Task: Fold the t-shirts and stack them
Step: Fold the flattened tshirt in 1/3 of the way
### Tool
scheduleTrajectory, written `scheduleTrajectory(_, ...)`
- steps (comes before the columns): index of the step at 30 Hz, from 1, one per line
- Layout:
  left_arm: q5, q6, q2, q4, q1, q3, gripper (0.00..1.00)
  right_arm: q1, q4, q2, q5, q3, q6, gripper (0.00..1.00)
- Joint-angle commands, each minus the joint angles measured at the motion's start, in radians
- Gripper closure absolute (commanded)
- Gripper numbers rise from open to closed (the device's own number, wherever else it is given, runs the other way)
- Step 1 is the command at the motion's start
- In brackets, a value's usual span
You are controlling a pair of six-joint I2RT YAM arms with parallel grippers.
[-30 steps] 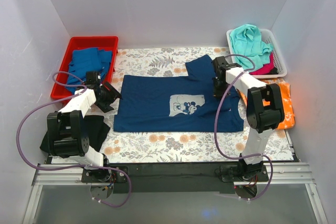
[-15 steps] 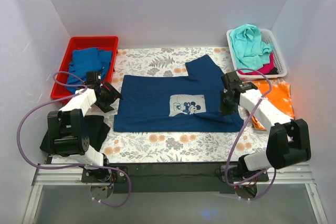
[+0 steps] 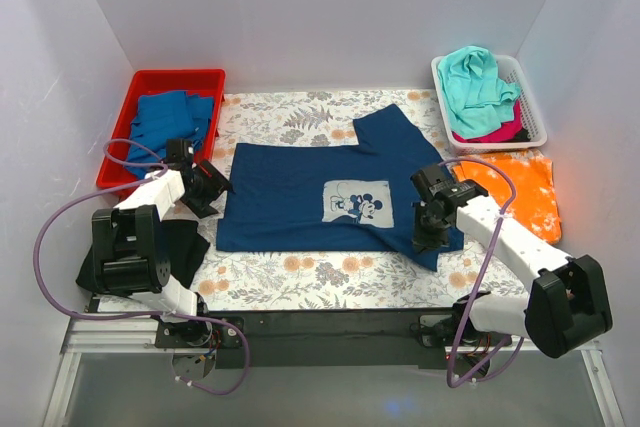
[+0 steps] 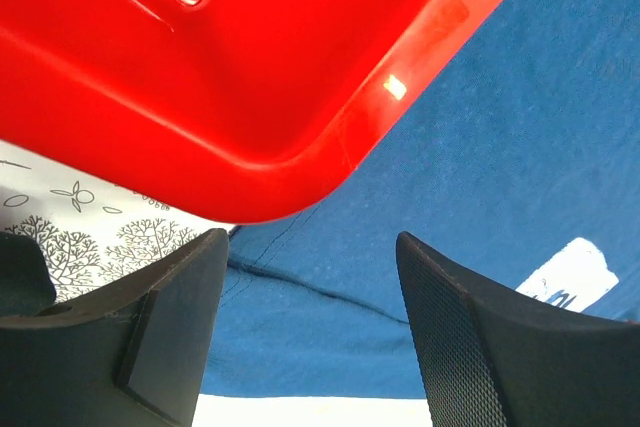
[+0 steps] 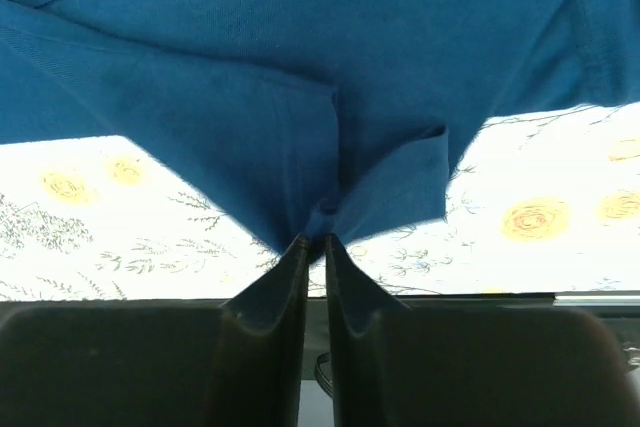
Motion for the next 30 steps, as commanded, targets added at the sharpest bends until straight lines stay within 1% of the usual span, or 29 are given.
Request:
scheduleTrajectory(1,-0.005,0.014,-0.013,0.015,0.003,-0.011,0.34,0.005,-0.036,-0.016,0.052,0.078,0.012,0.82)
scheduleTrajectory(4,-0.007,0.017,-0.016,0.016,0.003,-0.012,0.34,0.005,-0.037,0.021,0.104,0.12,-0.018,0.78)
scheduleTrajectory(9,-0.017,0.021,-0.03,0.015,0.003,-0.014,0.34,0.005,-0.021,0.068,0.117,0.122,-0.029,0.76)
scheduleTrajectory(13,-0.016,0.021,-0.031,0.016,0.003,-0.02,0.34,0.005,0.031,0.094,0.109,0.088,-0.031,0.75)
scheduleTrajectory(20,-0.019,0.022,-0.039,0.015,0.003,-0.027,0.34,0.004,0.13,0.159,0.08,0.079,-0.046,0.75)
scheduleTrajectory(30,-0.023,0.021,-0.044,0.012,0.003,-0.029,0.34,0.002,0.17,0.206,0.059,0.051,-0.063,0.75)
